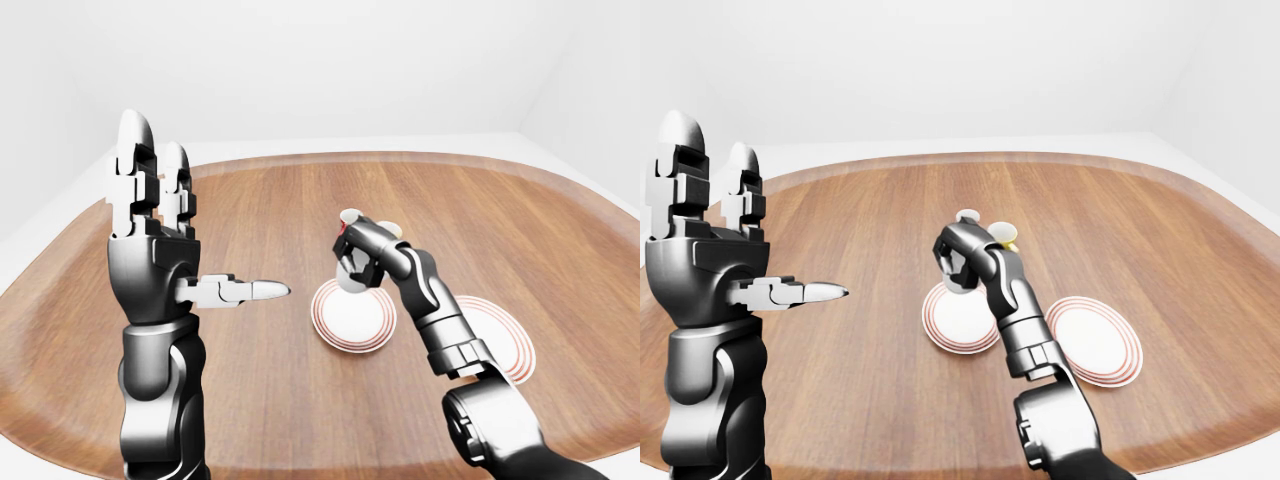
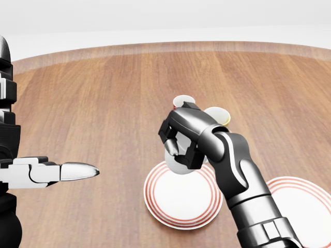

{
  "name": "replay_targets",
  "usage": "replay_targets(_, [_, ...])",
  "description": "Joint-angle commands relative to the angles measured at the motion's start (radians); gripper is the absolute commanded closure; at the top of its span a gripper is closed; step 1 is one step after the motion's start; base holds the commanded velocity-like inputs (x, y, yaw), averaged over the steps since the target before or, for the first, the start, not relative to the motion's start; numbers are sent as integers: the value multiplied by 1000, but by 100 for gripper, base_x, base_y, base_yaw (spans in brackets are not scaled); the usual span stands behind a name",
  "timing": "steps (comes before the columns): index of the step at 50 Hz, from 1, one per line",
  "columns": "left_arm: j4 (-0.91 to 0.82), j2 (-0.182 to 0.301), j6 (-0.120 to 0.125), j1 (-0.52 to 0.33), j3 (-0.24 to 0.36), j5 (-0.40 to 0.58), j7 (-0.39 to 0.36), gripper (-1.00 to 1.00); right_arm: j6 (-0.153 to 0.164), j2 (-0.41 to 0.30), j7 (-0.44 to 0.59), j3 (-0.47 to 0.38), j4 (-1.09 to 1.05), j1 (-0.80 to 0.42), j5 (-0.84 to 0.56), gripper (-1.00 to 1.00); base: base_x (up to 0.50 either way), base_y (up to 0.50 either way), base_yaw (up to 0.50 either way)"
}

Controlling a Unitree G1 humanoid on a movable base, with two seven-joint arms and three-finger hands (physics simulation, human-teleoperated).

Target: Put the white mug on the left plate.

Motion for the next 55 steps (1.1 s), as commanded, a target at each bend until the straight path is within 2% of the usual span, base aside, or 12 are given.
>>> replay_targets(1, [1,0,0,1,-1,2,0,-100,-68,26,-71,36,183,-53,-23,100,0,0,0])
replay_targets(7, [-2,-1,0,2,-1,1,0,-100,-68,39,-115,49,289,-74,-79,100,0,0,0])
replay_targets(11, [-3,0,0,2,1,0,0,-100,-68,51,-97,51,329,-64,-77,100,0,0,0])
replay_targets(13, [-4,0,0,1,1,0,0,-100,-68,48,-123,56,377,-72,-88,100,0,0,0])
replay_targets(17, [-3,-2,0,4,-3,2,0,-100,-68,37,-94,58,411,-82,-101,100,0,0,0])
replay_targets(24, [-4,-1,0,2,-1,1,0,-100,-68,20,-126,45,508,-134,-108,100,0,0,0])
replay_targets(55, [-1,0,0,0,3,0,-1,-100,-68,20,-225,49,613,-141,-104,100,0,0,0])
